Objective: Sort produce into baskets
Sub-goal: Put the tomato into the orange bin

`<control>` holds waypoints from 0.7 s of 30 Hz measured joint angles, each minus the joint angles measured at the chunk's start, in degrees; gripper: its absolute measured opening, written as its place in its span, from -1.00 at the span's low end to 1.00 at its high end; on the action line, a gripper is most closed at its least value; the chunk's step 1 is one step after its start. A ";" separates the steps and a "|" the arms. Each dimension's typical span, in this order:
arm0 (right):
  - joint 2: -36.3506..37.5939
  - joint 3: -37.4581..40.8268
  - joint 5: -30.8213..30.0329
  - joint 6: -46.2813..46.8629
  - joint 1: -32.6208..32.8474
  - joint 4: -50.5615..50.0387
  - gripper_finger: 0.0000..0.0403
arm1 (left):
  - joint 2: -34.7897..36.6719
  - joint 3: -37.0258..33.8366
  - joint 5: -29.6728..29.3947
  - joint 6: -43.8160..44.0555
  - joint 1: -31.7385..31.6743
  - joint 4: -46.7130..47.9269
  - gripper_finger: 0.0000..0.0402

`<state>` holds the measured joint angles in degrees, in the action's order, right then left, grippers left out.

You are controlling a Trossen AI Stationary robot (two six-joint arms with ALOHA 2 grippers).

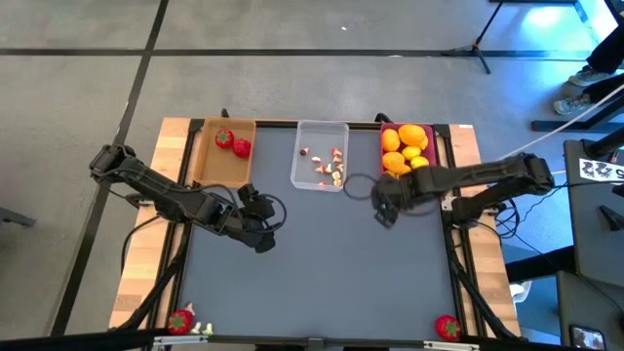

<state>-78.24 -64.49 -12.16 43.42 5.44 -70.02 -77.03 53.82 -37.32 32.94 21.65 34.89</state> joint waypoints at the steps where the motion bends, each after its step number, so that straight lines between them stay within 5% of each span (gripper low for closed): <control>1: 0.00 0.00 1.57 0.98 1.85 -0.02 0.64 | 0.00 0.00 0.00 0.00 0.00 0.00 0.57; 11: -0.08 0.00 5.86 11.01 17.88 1.26 0.64 | 0.02 0.00 0.00 -0.27 0.00 0.02 0.57; 21: -0.52 0.02 12.98 18.49 23.72 -1.41 0.84 | 0.02 0.00 0.00 -0.32 0.00 0.00 0.57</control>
<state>-78.76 -64.47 0.82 61.91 29.16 -71.43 -77.01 53.82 -37.32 32.62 21.65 34.89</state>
